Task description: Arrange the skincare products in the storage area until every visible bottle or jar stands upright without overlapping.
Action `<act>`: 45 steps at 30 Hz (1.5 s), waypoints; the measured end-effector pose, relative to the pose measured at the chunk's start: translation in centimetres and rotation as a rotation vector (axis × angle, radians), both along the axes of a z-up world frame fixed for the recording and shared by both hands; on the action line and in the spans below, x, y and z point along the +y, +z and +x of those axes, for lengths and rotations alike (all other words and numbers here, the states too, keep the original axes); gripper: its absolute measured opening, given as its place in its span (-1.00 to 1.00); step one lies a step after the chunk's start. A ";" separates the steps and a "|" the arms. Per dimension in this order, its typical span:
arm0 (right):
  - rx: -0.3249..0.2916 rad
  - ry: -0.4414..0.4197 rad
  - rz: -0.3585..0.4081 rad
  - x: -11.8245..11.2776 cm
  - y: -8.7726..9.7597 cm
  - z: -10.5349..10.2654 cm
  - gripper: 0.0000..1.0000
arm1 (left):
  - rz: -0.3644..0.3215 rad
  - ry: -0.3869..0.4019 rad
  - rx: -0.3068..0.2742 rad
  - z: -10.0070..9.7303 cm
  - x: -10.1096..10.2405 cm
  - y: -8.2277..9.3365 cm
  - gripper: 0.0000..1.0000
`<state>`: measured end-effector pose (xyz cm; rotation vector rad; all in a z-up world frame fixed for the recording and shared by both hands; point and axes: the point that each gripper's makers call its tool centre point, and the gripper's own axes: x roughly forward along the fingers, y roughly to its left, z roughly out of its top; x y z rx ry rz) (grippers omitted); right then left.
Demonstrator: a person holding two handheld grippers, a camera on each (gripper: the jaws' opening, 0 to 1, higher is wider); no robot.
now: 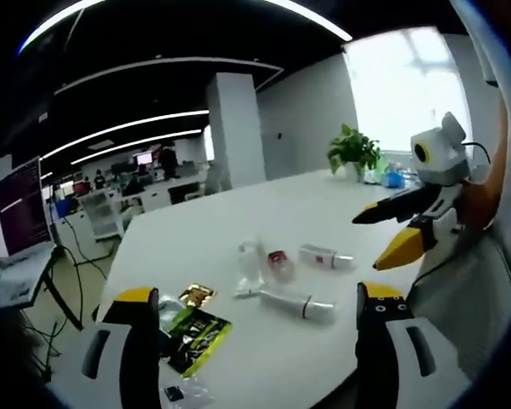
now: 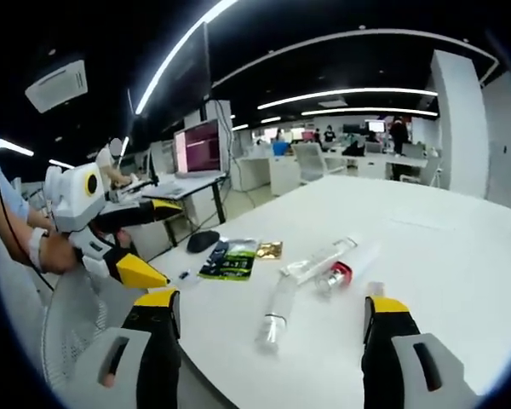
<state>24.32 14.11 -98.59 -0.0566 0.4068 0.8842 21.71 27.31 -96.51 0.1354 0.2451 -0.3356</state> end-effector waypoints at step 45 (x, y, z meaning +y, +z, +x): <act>-0.370 0.829 -0.922 7.0 -0.4 14.2 0.08 | 0.091 0.047 0.105 -0.3 1.5 -2.7 0.65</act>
